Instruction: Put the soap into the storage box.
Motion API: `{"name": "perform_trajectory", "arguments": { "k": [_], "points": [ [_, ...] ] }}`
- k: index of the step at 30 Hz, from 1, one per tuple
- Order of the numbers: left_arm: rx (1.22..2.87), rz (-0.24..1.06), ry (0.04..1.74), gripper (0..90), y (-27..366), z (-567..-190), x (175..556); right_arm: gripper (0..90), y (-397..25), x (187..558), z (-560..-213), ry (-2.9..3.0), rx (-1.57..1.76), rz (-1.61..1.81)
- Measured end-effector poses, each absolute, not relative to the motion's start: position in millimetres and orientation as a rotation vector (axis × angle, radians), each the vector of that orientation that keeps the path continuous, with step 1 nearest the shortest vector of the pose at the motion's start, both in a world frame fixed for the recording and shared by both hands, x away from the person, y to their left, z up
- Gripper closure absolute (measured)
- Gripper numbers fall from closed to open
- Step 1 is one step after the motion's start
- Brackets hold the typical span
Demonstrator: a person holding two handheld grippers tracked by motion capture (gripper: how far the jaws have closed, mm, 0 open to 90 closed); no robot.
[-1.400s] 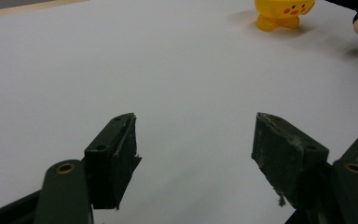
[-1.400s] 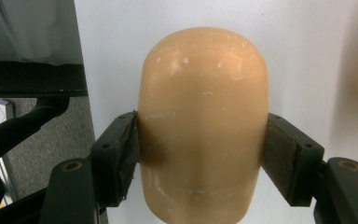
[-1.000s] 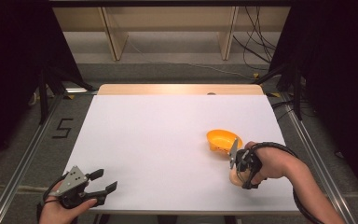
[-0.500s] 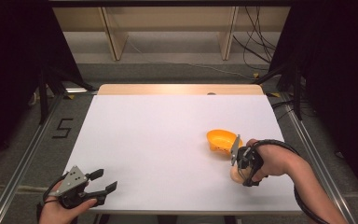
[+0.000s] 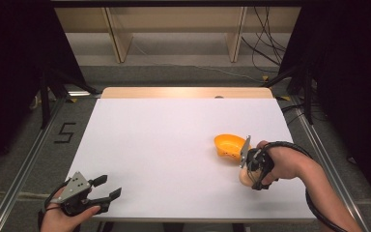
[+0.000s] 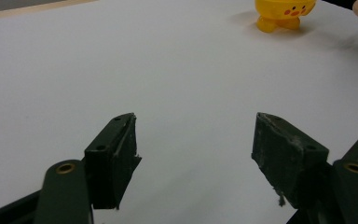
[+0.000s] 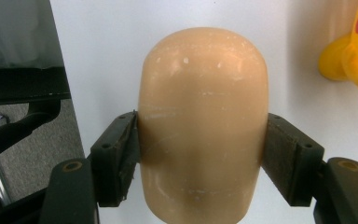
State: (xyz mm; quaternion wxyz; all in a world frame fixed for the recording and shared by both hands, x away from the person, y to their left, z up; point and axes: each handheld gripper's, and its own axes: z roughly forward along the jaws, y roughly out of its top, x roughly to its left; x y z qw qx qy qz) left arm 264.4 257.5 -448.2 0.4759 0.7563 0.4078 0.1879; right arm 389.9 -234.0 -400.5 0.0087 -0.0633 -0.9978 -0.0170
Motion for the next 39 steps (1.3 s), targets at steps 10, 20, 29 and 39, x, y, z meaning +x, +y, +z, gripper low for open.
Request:
{"name": "perform_trajectory", "arguments": {
  "k": [10, 20, 29, 39],
  "points": [
    [1.85, 0.457, 0.995, 30.4, 257, -448, 264, 33.9, -235, 394, -394, -3.112, -0.329, -0.054],
    [1.843, 0.457, 0.993, 30.4, 258, -448, 265, 33.9, -234, 403, -388, -3.11, -0.364, -0.069],
    [1.844, 0.457, 0.994, 30.4, 258, -448, 265, 33.9, -234, 407, -385, -3.113, -0.384, -0.081],
    [1.843, 0.457, 0.993, 30.4, 258, -448, 265, 33.9, -233, 411, -381, -3.113, -0.414, -0.097]
  ]
}}
